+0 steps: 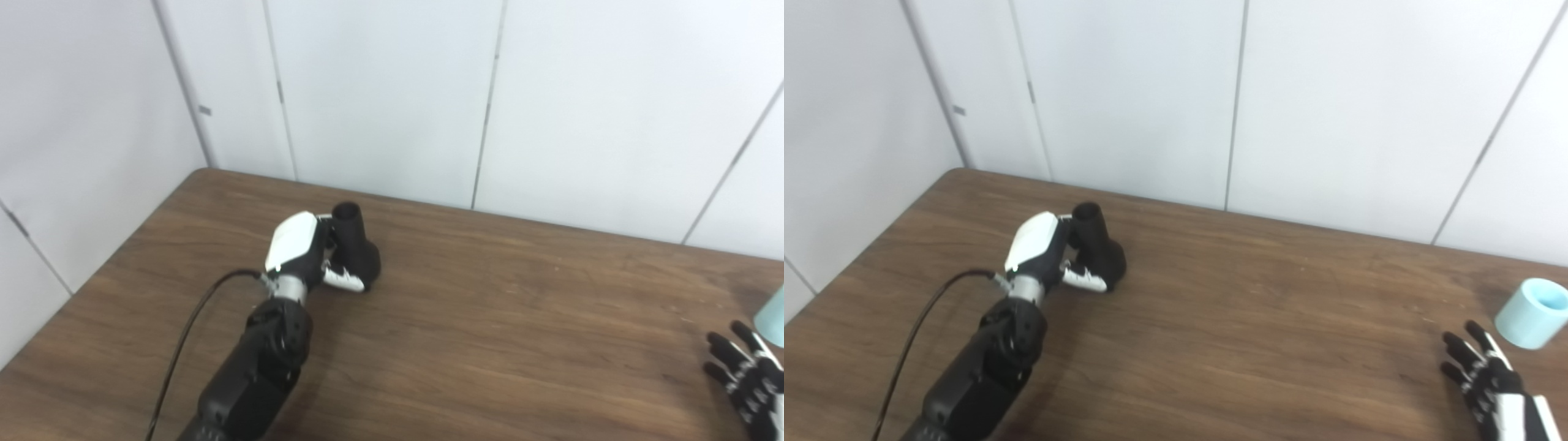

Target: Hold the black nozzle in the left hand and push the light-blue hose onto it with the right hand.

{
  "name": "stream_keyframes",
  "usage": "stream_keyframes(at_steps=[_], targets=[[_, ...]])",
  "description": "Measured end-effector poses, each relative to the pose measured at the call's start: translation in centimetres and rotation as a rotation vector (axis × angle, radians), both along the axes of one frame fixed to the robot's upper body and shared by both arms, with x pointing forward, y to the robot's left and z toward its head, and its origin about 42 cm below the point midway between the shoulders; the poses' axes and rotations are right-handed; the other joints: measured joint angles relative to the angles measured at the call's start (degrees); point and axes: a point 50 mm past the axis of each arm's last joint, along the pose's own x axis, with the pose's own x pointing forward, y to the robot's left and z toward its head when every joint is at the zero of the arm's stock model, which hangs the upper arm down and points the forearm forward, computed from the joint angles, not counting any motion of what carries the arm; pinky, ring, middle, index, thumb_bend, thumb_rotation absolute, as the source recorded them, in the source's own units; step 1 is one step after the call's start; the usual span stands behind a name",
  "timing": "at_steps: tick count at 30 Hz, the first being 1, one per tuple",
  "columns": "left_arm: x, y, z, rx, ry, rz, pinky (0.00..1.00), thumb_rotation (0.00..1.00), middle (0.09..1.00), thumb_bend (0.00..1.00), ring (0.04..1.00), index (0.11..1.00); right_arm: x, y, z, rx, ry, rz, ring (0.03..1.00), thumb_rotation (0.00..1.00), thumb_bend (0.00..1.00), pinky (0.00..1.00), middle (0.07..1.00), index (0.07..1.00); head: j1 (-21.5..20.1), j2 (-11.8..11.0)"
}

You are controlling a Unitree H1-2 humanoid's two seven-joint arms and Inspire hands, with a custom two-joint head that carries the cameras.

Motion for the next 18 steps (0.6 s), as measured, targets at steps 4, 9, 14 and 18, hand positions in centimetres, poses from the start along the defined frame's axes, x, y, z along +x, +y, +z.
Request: stream_keyframes(at_steps=[4, 9, 14, 18], targets=[[-0.9, -2.8, 0.8, -0.046, -0.022, -0.063, 1.00, 0.00, 0.501, 0.52, 0.632, 0.476, -0.1, 1.1, 0.6, 0.007, 0.007, 0.022, 0.919, 1.00, 0.63, 0.86, 0.865, 0.939, -2.2, 1.0], [-2.2, -5.7, 0.9, -0.032, -0.030, -0.134, 1.00, 0.00, 0.503, 0.52, 0.661, 0.474, -0.2, 1.9, 1.7, 0.016, 0.005, 0.028, 0.928, 1.00, 0.60, 0.88, 0.868, 0.953, -4.4, 2.2], [-4.0, -6.8, -0.6, -0.026, 0.021, -0.203, 1.00, 0.00, 0.489, 0.52, 0.667, 0.483, -0.4, 2.1, 2.9, -0.006, -0.005, 0.025, 0.921, 1.00, 0.56, 0.89, 0.854, 0.955, -7.5, 3.4], [-4.9, -7.6, -0.6, -0.026, 0.019, -0.264, 1.00, 0.00, 0.488, 0.52, 0.666, 0.484, -0.4, 2.2, 3.6, -0.024, -0.016, 0.022, 0.908, 1.00, 0.57, 0.87, 0.841, 0.949, -10.0, 4.4]])
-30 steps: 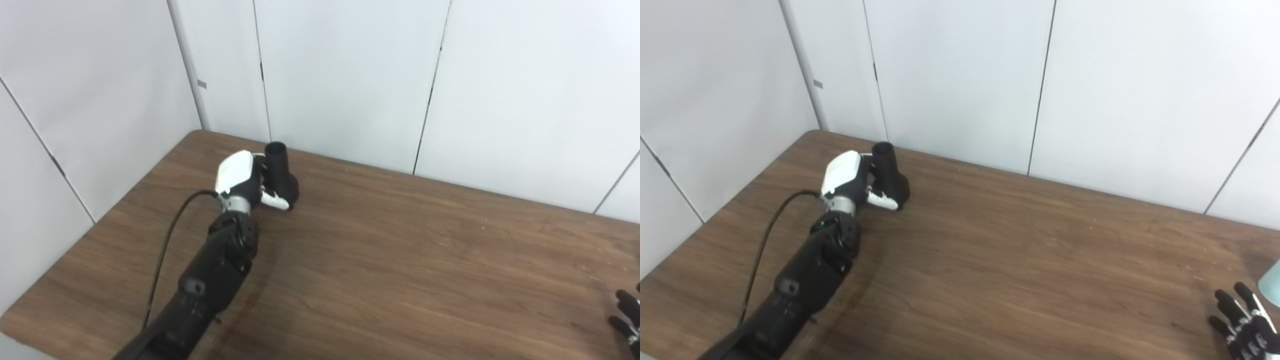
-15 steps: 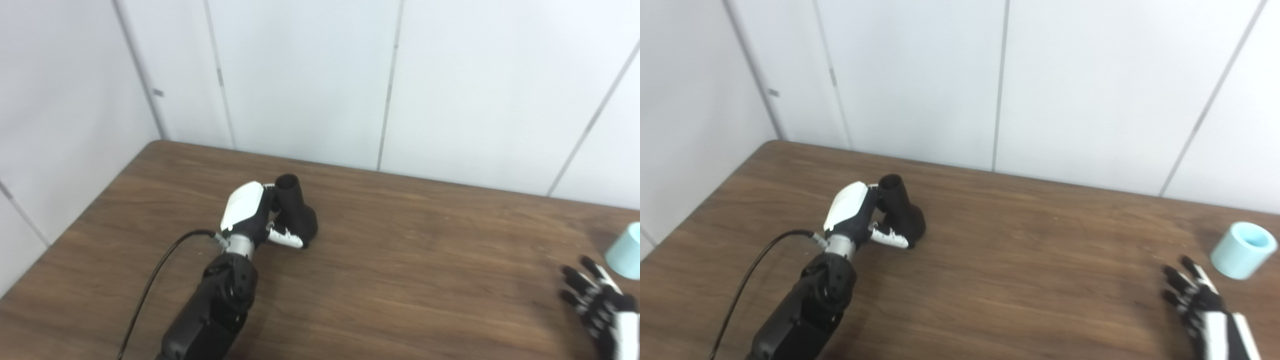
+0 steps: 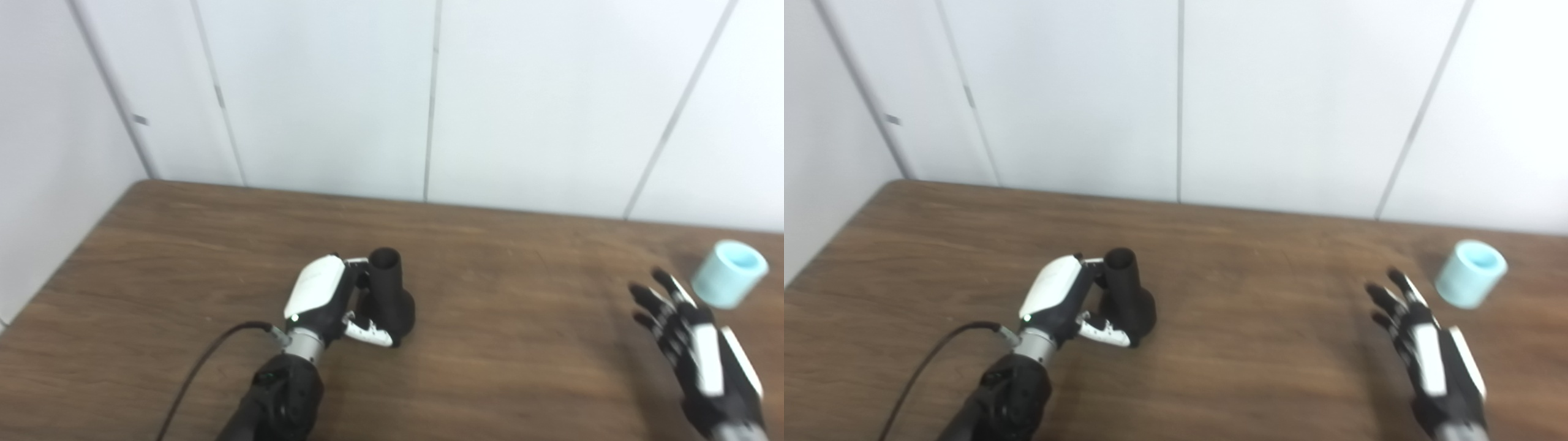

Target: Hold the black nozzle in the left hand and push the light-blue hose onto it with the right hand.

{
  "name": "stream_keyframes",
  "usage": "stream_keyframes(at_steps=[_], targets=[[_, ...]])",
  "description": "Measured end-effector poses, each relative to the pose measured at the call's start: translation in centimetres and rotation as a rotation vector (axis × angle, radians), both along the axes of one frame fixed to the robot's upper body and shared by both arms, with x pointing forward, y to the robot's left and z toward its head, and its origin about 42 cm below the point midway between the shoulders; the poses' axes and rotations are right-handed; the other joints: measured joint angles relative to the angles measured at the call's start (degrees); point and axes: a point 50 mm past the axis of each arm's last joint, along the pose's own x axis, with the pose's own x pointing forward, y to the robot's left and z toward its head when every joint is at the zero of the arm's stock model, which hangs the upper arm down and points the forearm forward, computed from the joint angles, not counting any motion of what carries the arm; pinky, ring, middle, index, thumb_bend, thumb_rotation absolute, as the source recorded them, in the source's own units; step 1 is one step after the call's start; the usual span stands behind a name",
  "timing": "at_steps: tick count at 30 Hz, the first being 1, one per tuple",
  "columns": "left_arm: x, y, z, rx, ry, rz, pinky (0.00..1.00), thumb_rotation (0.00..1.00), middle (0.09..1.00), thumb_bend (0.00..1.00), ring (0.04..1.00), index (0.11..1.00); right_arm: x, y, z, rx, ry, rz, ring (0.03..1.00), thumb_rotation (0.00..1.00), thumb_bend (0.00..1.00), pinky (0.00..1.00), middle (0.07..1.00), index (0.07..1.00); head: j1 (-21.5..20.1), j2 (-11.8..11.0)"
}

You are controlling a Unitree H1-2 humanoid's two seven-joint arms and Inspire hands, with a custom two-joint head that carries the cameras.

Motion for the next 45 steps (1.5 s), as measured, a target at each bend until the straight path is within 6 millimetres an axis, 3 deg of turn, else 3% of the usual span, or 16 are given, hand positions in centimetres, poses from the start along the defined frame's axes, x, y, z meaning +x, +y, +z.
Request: stream_keyframes(at_steps=[10, 23, 30, 35, 40, 45], targets=[[-1.3, -3.7, -0.7, 0.018, -0.008, -0.153, 1.00, 0.00, 0.485, 0.52, 0.670, 0.487, -0.3, 0.4, 1.7, -0.031, -0.019, -0.016, 0.891, 1.00, 0.60, 0.83, 0.822, 0.931, -2.6, 1.2], [-2.6, -6.5, -1.3, 0.020, 0.002, -0.271, 1.00, 0.00, 0.456, 0.52, 0.664, 0.506, -0.2, 0.3, 2.3, -0.020, -0.017, -0.037, 0.884, 1.00, 0.60, 0.83, 0.817, 0.929, -4.7, 2.3], [-3.3, -7.6, -1.6, 0.009, 0.007, -0.321, 1.00, 0.00, 0.471, 0.52, 0.655, 0.499, -0.3, 0.3, 3.0, -0.016, -0.021, -0.047, 0.886, 1.00, 0.62, 0.89, 0.819, 0.930, -6.2, 2.6], [-3.5, -7.9, -1.7, 0.008, 0.008, -0.335, 1.00, 0.00, 0.476, 0.52, 0.662, 0.495, -0.2, 0.1, 3.5, -0.004, -0.025, -0.054, 0.921, 1.00, 0.62, 0.99, 0.818, 0.931, -7.4, 2.6], [-3.8, -8.0, -1.9, 0.018, -0.001, -0.358, 1.00, 0.00, 0.461, 0.52, 0.660, 0.507, -0.3, -0.2, 3.7, 0.003, -0.035, -0.070, 0.901, 1.00, 0.62, 0.84, 0.818, 0.931, -8.2, 2.7], [-4.1, -7.9, -2.0, 0.028, -0.006, -0.366, 1.00, 0.00, 0.445, 0.52, 0.664, 0.517, 0.0, -0.6, 3.9, -0.010, -0.047, -0.085, 0.886, 1.00, 0.59, 0.80, 0.824, 0.927, -9.2, 2.6]])
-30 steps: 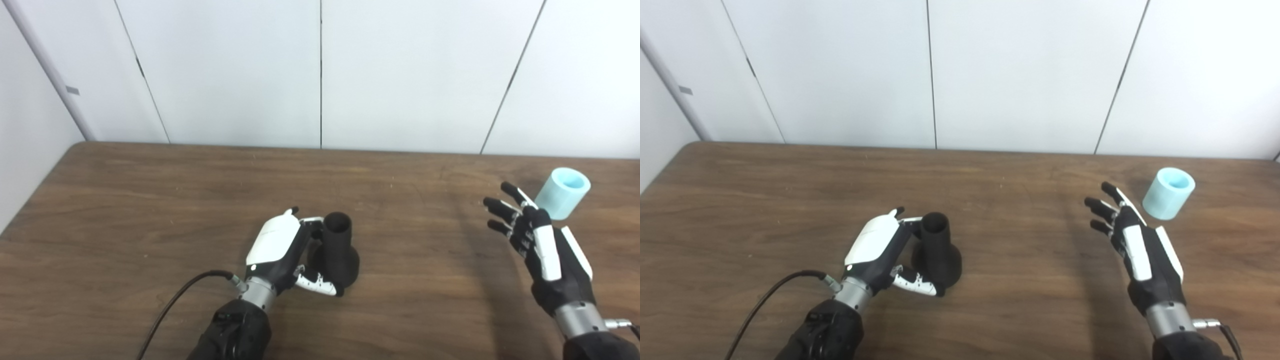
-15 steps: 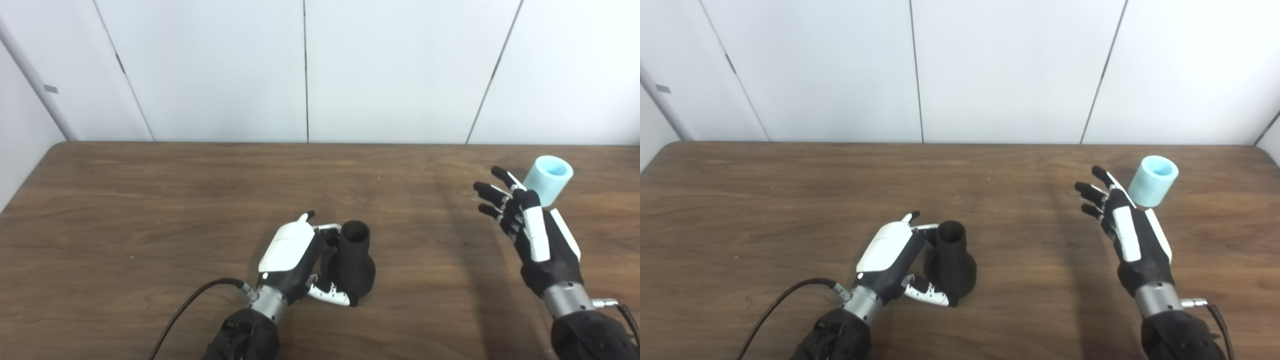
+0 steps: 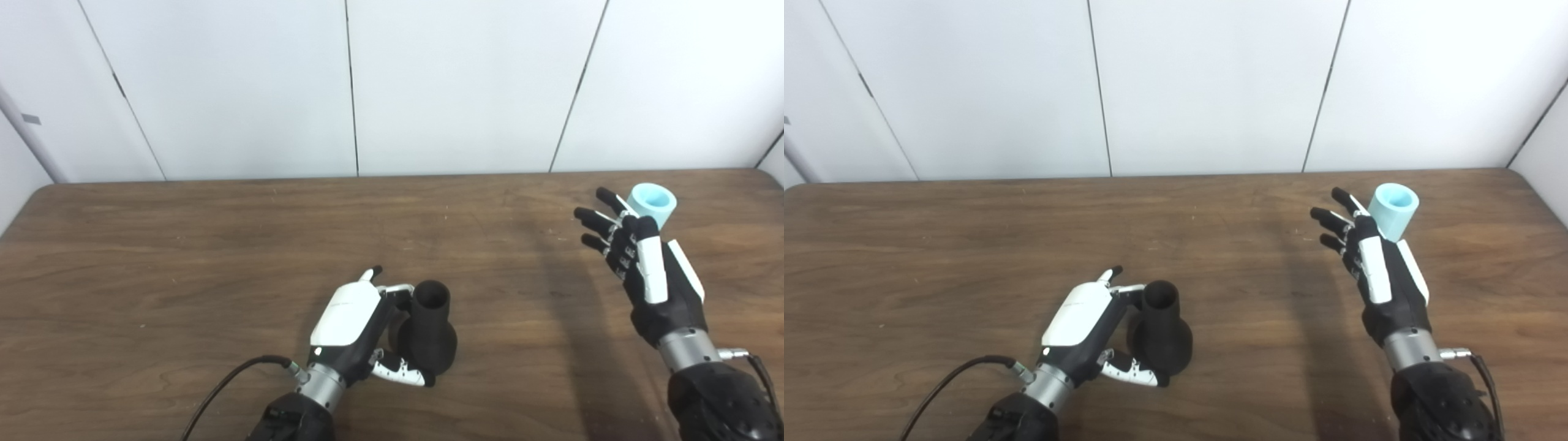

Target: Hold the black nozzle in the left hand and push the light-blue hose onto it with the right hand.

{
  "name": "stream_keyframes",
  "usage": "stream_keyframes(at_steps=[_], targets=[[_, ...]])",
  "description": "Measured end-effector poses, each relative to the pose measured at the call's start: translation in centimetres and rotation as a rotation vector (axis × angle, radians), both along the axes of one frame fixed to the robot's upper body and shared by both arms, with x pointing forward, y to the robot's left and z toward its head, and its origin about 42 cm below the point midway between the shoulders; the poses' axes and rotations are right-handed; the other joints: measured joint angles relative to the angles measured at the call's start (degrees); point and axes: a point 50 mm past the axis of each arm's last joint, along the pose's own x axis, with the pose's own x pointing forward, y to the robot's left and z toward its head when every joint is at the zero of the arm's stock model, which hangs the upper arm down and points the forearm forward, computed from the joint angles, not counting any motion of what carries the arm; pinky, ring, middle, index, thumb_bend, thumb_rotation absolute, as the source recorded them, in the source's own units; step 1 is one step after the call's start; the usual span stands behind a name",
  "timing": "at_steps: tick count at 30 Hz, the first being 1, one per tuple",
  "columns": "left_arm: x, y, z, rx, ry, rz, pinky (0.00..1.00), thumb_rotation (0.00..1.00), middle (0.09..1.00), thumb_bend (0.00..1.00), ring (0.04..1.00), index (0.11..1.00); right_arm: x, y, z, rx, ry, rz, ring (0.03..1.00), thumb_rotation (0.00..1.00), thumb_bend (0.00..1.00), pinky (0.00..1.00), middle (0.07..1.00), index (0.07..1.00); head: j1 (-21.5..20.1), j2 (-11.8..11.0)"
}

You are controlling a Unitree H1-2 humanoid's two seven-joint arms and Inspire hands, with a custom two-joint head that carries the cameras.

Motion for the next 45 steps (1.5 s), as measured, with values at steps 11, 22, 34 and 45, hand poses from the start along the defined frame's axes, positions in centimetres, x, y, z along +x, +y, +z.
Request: stream_keyframes(at_steps=[11, 22, 34, 45], targets=[[-0.5, 0.8, -0.5, -0.008, -0.011, -0.008, 1.00, 0.00, 0.431, 0.52, 0.653, 0.523, 1.2, -3.2, 2.8, -0.340, -0.035, -0.115, 0.851, 0.34, 0.64, 0.74, 0.848, 0.833, -6.3, -3.2], [-0.4, 1.6, -1.1, -0.022, -0.041, -0.020, 1.00, 0.00, 0.437, 0.52, 0.640, 0.520, 4.7, -6.4, 5.0, -0.951, -0.030, -0.268, 0.871, 0.28, 0.76, 0.83, 0.851, 0.792, -12.2, -4.2], [-0.4, 2.0, -1.4, -0.024, -0.054, -0.026, 1.00, 0.00, 0.456, 0.52, 0.640, 0.514, 9.2, -7.8, 7.2, -1.162, 0.073, -0.270, 0.932, 0.24, 0.87, 0.87, 0.870, 0.819, -15.0, -5.1], [-0.5, 2.5, -1.5, -0.035, -0.051, -0.033, 1.00, 0.00, 0.451, 0.52, 0.641, 0.515, 16.0, -9.7, 6.7, -1.192, 0.322, -0.242, 0.914, 0.17, 0.90, 0.83, 0.896, 0.841, -15.9, -5.2]])
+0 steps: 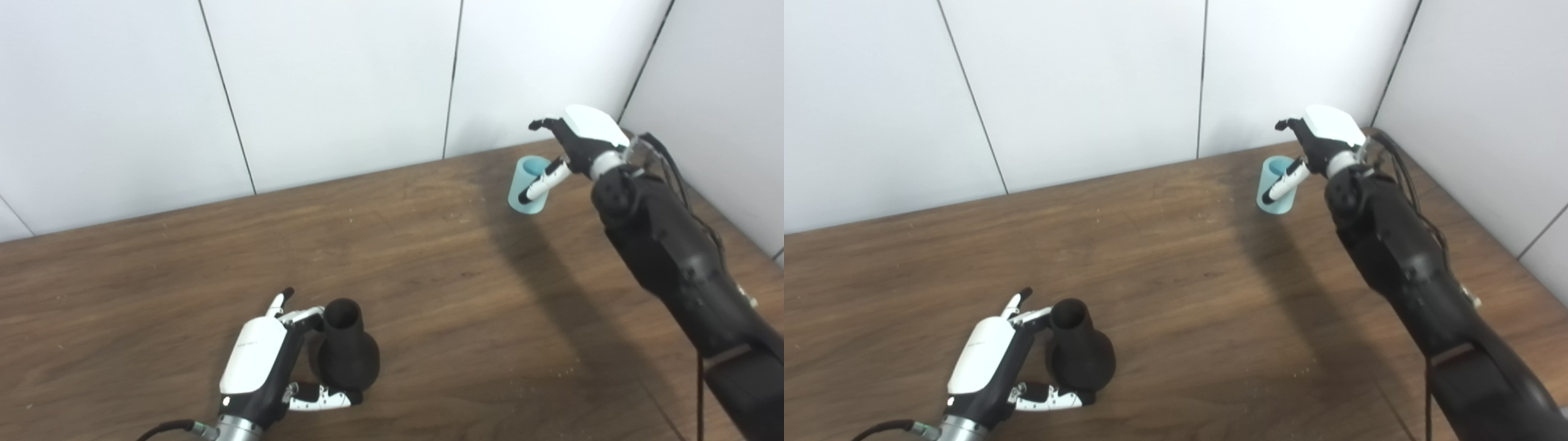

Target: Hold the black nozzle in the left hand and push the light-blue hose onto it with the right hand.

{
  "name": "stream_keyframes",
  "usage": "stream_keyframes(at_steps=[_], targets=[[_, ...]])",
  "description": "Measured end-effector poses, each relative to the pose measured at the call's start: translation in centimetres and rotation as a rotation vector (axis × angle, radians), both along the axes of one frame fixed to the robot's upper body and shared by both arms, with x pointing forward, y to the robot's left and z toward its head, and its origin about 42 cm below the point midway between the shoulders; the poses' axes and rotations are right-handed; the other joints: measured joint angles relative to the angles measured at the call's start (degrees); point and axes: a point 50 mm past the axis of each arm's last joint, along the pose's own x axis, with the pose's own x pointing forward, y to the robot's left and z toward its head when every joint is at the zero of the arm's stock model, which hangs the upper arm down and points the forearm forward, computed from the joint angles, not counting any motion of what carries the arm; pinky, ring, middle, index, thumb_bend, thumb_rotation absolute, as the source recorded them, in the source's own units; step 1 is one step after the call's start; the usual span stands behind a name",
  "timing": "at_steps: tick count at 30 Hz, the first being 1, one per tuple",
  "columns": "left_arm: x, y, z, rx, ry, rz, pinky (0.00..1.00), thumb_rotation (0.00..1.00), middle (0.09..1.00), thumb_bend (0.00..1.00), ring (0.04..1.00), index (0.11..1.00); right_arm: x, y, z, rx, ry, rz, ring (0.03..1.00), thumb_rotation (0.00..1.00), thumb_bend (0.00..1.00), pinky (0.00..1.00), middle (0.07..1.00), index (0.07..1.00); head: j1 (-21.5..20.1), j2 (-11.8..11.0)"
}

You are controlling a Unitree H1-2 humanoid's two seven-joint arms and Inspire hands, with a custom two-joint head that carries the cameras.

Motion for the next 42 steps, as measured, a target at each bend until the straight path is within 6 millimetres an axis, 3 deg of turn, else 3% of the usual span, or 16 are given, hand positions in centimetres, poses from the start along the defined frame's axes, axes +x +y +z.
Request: stream_keyframes(at_steps=[8, 11, 14, 16, 20, 22, 24, 25, 28, 42], targets=[[0.0, 0.1, -0.1, 0.000, 0.002, -0.001, 1.00, 0.00, 0.451, 0.52, 0.641, 0.515, 2.0, 0.2, -0.6, -0.010, 0.103, -0.007, 0.869, 0.10, 0.89, 0.81, 0.869, 0.843, -0.5, 0.2], [0.1, 0.1, -0.1, 0.000, 0.001, -0.001, 1.00, 0.00, 0.451, 0.52, 0.647, 0.515, 2.5, 0.1, -0.6, -0.001, 0.131, -0.013, 0.739, 0.03, 0.87, 0.64, 0.838, 0.851, -0.4, 0.4], [0.1, 0.1, -0.2, -0.001, -0.001, -0.001, 1.00, 0.00, 0.451, 0.52, 0.650, 0.515, 3.0, -0.1, -0.3, 0.011, 0.154, -0.022, 0.687, 0.01, 0.86, 0.58, 0.823, 0.846, -0.1, 0.5], [0.1, 0.1, -0.2, -0.001, -0.002, 0.000, 1.00, 0.00, 0.451, 0.52, 0.652, 0.515, 3.3, -0.1, -0.2, 0.019, 0.168, -0.024, 0.684, 0.00, 0.86, 0.60, 0.813, 0.827, -0.1, 0.5], [0.1, 0.1, -0.2, -0.001, -0.003, 0.001, 1.00, 0.00, 0.451, 0.52, 0.655, 0.515, 3.6, 0.2, -0.6, 0.024, 0.207, -0.021, 0.511, 0.00, 0.86, 0.43, 0.653, 0.803, -0.1, 0.6], [0.2, 0.1, -0.2, -0.001, -0.005, 0.002, 1.00, 0.00, 0.451, 0.52, 0.655, 0.514, 3.8, 0.4, -1.1, 0.023, 0.229, -0.022, 0.408, 0.00, 0.63, 0.33, 0.516, 0.799, -0.3, 0.8], [0.2, 0.1, -0.2, -0.001, -0.005, 0.001, 1.00, 0.00, 0.451, 0.52, 0.655, 0.514, 3.9, 0.7, -1.6, 0.014, 0.248, -0.021, 0.403, 0.00, 0.59, 0.32, 0.493, 0.800, -0.4, 0.9], [0.2, 0.1, -0.2, -0.001, -0.005, 0.001, 1.00, 0.00, 0.451, 0.52, 0.655, 0.514, 3.9, 0.8, -1.7, 0.010, 0.251, -0.019, 0.547, 0.00, 0.75, 0.44, 0.671, 0.797, -0.4, 0.9], [0.2, 0.1, -0.2, -0.001, -0.006, 0.000, 1.00, 0.00, 0.451, 0.52, 0.655, 0.514, 3.9, 0.8, -1.7, 0.005, 0.251, -0.019, 0.705, 0.00, 0.85, 0.61, 0.804, 0.787, -0.4, 1.1], [0.2, 0.1, -0.2, 0.000, -0.003, 0.000, 1.00, 0.00, 0.451, 0.52, 0.652, 0.514, 3.8, 0.6, -1.9, -0.023, 0.257, -0.021, 0.678, 0.00, 0.85, 0.64, 0.776, 0.763, -0.1, 1.7]])
